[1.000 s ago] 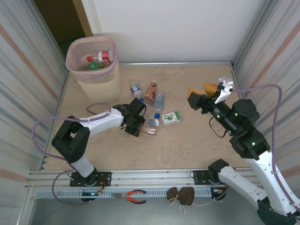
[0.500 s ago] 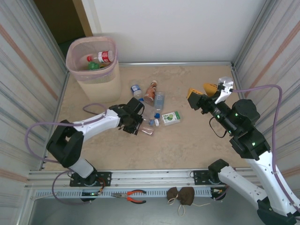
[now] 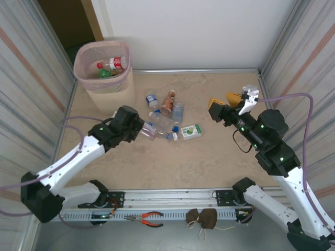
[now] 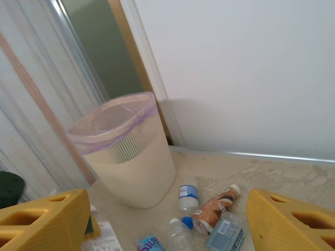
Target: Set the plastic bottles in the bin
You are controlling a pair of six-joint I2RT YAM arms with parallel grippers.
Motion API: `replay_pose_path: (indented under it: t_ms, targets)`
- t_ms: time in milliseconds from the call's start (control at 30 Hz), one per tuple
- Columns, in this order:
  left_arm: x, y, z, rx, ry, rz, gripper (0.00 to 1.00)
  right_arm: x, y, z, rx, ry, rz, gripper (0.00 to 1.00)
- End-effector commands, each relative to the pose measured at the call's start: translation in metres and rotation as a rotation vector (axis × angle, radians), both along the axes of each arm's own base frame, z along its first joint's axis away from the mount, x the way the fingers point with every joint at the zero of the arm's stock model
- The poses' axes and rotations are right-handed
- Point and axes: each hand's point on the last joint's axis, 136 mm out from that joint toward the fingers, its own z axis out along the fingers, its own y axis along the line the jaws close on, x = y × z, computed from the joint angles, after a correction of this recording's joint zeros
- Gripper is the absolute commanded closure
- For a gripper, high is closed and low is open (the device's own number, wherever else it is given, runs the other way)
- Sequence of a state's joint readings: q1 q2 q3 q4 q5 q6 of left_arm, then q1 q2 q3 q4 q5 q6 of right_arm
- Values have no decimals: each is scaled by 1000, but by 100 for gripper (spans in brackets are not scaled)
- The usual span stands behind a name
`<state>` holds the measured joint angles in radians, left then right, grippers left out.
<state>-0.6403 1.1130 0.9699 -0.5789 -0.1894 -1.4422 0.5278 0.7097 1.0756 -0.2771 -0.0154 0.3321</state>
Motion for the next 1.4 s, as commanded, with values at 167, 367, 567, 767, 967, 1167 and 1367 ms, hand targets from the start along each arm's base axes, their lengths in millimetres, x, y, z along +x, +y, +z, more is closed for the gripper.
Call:
replay_pose_path:
  t_ms: [167,367,567,767,967,1167,1367]
  targets:
    - [20,52,111,285,-515,-134,61,5,0,10,23,-22,-9,23]
    - [23,70,189,486,-735,-236,64,9,4,12,22,-22,2,23]
    - [43,87,241,654,-795,-314,66,10,6,14,23,-24,6,23]
    - [87,105,265,746,-771,-376,66,10,6,15,24,-25,5,23]
    - [142,122,267,760,-733,-419,67,10,4,15,25,-24,-3,23]
    - [195,120,245,715,-736,-524,67,10,3,15,21,-25,-11,23]
    - [234,113,216,643,-724,-620,67,12,2,16,11,-26,-21,23]
